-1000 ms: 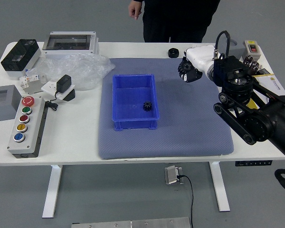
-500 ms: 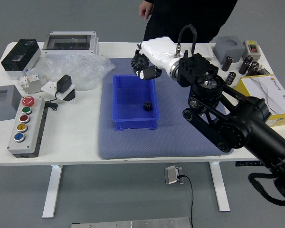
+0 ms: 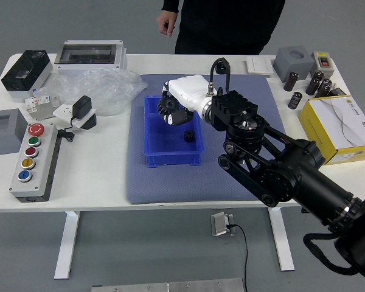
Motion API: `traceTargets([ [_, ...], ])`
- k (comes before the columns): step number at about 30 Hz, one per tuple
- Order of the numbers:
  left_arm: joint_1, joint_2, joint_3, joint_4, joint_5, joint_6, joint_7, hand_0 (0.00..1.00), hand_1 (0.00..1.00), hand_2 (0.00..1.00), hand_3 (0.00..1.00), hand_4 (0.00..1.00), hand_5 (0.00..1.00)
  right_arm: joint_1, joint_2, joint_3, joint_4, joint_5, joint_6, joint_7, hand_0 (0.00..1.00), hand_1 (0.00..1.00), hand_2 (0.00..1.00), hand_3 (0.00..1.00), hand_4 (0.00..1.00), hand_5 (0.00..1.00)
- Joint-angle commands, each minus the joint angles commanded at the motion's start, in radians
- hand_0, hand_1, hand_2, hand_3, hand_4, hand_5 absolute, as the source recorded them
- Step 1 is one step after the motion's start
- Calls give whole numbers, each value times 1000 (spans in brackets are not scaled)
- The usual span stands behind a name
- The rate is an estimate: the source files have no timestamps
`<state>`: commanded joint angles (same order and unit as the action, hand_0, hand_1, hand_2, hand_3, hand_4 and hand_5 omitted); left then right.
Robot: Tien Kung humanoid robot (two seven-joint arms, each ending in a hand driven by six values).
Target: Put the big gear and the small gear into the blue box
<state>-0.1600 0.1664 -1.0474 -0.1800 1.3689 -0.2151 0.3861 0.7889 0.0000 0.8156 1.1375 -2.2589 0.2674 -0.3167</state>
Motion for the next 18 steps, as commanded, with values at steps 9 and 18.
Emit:
traceTargets([
  [9, -1, -1, 1, 0, -2, -1, 0, 828, 786, 776, 754, 661, 357, 5, 0, 13, -10, 8, 30, 7, 651, 612, 787, 897, 805, 490],
  [18, -1, 2, 2, 0, -5, 1, -1, 828, 786, 776, 755, 661, 357, -1, -30, 49, 39, -4, 43, 3, 673, 638, 796, 873, 833, 519],
])
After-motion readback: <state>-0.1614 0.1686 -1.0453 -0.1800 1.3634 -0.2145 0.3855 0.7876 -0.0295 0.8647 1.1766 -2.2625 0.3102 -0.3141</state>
